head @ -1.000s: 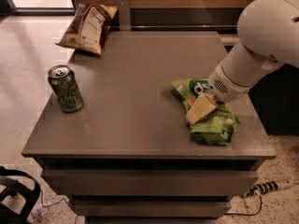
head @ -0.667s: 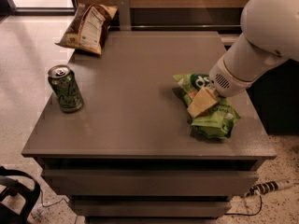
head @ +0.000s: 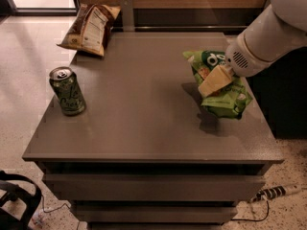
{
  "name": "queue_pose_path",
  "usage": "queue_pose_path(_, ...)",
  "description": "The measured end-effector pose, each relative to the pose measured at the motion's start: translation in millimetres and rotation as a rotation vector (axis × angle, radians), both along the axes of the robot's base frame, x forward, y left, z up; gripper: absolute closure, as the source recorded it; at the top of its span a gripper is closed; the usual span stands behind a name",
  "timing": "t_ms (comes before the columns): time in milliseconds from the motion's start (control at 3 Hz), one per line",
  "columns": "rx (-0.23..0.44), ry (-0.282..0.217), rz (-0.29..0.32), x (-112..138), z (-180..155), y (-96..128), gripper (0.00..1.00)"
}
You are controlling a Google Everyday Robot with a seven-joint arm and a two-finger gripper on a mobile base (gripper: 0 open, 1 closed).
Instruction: Move green rice chip bag near brown chip bag
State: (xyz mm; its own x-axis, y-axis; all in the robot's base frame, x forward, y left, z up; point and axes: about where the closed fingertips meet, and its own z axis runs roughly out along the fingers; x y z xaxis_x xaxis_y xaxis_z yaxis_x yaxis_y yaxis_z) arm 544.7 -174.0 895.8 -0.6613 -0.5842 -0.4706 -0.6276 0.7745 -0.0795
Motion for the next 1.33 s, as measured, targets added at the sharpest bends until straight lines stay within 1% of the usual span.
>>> queue_pose_path(333, 0.045, -0.069, 0.03, 25.6, 24.8, -2.9, 1.0)
queue_pose_path(667, 0.122, -0.166, 0.079, 61.9, 62.7, -2.8, 1.0)
queue_pose_path(1000, 0.226, -0.278, 0.133, 104.7, 101.1, 3.4, 1.0)
queue_pose_path(1333, 0.272, -0.354, 0.143, 137.7, 128.1, 15.2, 1.0)
